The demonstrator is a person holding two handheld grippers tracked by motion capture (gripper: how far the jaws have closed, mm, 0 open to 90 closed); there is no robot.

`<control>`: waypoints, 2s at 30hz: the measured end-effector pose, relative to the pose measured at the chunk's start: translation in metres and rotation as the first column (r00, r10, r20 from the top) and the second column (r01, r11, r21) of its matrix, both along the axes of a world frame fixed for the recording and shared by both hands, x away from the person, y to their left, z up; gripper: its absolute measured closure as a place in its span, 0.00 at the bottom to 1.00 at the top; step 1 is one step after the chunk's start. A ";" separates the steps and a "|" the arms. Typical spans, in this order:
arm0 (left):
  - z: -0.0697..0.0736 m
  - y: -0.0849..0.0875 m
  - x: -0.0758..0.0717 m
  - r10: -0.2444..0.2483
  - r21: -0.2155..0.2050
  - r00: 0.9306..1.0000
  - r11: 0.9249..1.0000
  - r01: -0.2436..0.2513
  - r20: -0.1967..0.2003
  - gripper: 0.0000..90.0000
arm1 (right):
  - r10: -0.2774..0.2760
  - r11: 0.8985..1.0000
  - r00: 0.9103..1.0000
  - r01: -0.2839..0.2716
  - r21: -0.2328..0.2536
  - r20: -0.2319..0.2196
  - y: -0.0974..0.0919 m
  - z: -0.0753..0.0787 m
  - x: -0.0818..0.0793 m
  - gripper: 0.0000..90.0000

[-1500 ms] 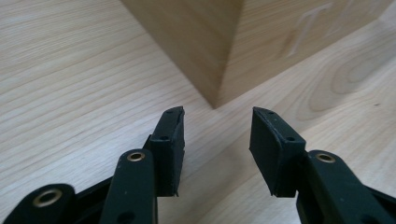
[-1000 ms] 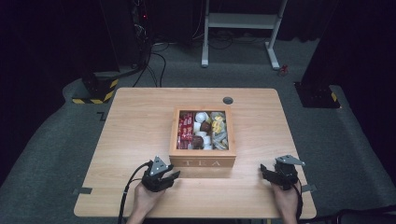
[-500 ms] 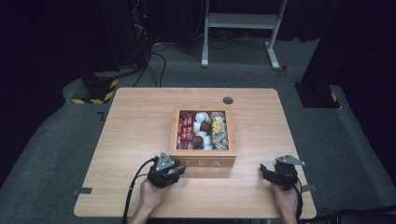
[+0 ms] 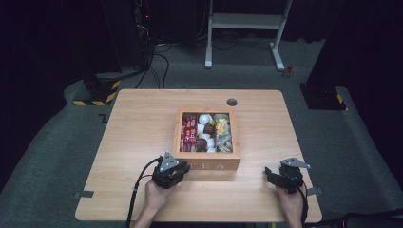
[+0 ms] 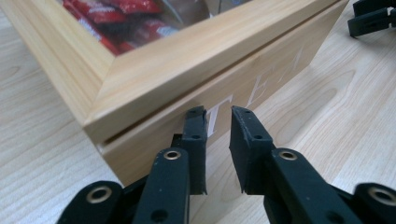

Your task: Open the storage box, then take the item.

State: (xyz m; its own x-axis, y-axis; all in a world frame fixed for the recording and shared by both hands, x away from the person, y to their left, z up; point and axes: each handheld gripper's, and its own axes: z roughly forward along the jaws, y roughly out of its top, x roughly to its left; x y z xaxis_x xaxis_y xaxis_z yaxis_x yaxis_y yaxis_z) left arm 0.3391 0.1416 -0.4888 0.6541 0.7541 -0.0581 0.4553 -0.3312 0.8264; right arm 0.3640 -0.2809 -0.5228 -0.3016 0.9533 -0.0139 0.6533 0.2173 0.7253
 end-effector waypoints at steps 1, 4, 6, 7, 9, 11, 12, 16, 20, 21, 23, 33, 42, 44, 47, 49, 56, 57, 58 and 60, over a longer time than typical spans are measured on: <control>0.001 -0.001 0.000 0.002 0.001 1.000 1.000 -0.002 0.001 0.86 | 0.000 1.000 1.000 0.000 0.000 0.000 0.000 0.000 0.000 0.33; 0.004 -0.003 0.000 0.003 -0.001 1.000 1.000 -0.003 0.009 0.88 | 0.000 1.000 1.000 0.000 0.000 0.000 0.000 0.000 0.000 0.33; 0.004 -0.004 0.000 0.004 -0.004 1.000 1.000 -0.004 0.011 0.89 | 0.000 1.000 1.000 0.000 0.000 0.000 0.000 0.000 0.000 0.33; 0.005 -0.004 0.000 0.005 -0.008 1.000 1.000 -0.005 0.011 0.89 | 0.000 1.000 1.000 0.000 0.000 0.000 0.000 0.000 0.000 0.33; 0.006 -0.004 0.000 0.018 -0.019 1.000 1.000 -0.017 0.021 0.90 | 0.000 1.000 1.000 0.000 0.000 0.000 0.000 0.000 0.000 0.33; 0.008 -0.004 0.002 0.021 -0.020 1.000 1.000 -0.021 0.012 0.92 | 0.000 1.000 1.000 0.000 0.000 0.000 0.000 0.000 0.000 0.33; 0.008 -0.004 0.002 0.021 -0.020 1.000 1.000 -0.021 0.012 0.92 | 0.000 1.000 1.000 0.000 0.000 0.000 0.000 0.000 0.000 0.33; 0.008 -0.004 0.002 0.023 -0.014 1.000 1.000 -0.023 0.014 0.93 | 0.000 1.000 1.000 0.000 0.000 0.000 0.000 0.000 0.000 0.33; 0.009 -0.007 0.002 0.032 -0.010 0.999 0.999 -0.032 0.025 0.96 | 0.000 1.000 1.000 0.000 0.000 0.000 0.000 0.000 0.000 0.33; 0.009 -0.007 0.002 0.031 -0.009 0.999 0.999 -0.030 0.029 0.96 | 0.000 1.000 1.000 0.000 0.000 0.000 0.000 0.000 0.000 0.33; 0.009 -0.010 0.003 0.033 -0.018 0.999 0.999 -0.032 0.029 0.96 | 0.000 1.000 1.000 0.000 0.000 0.000 0.000 0.000 0.000 0.33; 0.014 -0.013 0.006 0.030 -0.027 0.999 0.999 -0.030 0.021 0.97 | 0.000 1.000 1.000 0.000 0.000 0.000 0.000 0.000 0.000 0.33; 0.023 -0.015 0.011 0.020 -0.040 1.000 0.999 -0.019 0.015 0.97 | 0.001 1.000 1.000 -0.001 0.000 0.000 0.000 0.000 0.000 0.33; 0.026 -0.015 0.013 0.015 -0.030 1.000 0.999 -0.015 0.013 0.97 | 0.000 1.000 1.000 0.000 0.001 -0.002 0.000 0.000 0.000 0.33; 0.026 -0.015 0.015 0.013 -0.045 1.000 0.999 -0.013 0.003 0.97 | 0.004 1.000 1.000 -0.004 0.000 0.001 0.000 0.000 0.000 0.33; 0.027 -0.015 0.016 0.008 -0.047 1.000 0.999 -0.008 -0.007 0.97 | 0.005 1.000 1.000 -0.005 0.000 -0.002 0.001 0.000 0.000 0.33; 0.035 -0.015 0.018 0.002 -0.046 1.000 0.999 -0.002 0.002 0.97 | 0.005 1.000 1.000 -0.005 -0.002 -0.001 0.001 0.000 0.000 0.33; 0.035 -0.015 0.018 0.002 -0.046 1.000 0.999 -0.002 0.002 0.97 | 0.004 1.000 1.000 -0.004 0.000 -0.002 0.001 0.000 0.001 0.33; 0.038 -0.014 0.018 0.000 -0.057 1.000 0.998 0.000 -0.001 0.97 | 0.003 1.000 1.000 -0.003 0.001 -0.003 0.001 0.000 0.001 0.33; 0.039 -0.014 0.019 0.000 -0.060 1.000 0.998 0.000 -0.005 0.97 | 0.003 1.000 1.000 -0.003 0.001 -0.003 0.001 0.000 0.001 0.33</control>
State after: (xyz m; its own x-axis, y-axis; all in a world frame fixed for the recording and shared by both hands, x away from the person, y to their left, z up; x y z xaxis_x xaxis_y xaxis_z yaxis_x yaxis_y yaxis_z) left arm 0.3579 0.1275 -0.4502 0.6536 0.7493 -0.1064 0.4597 -0.2814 0.8424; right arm 0.3647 -0.2799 -0.5227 -0.3046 0.9524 -0.0117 0.6549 0.2184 0.7235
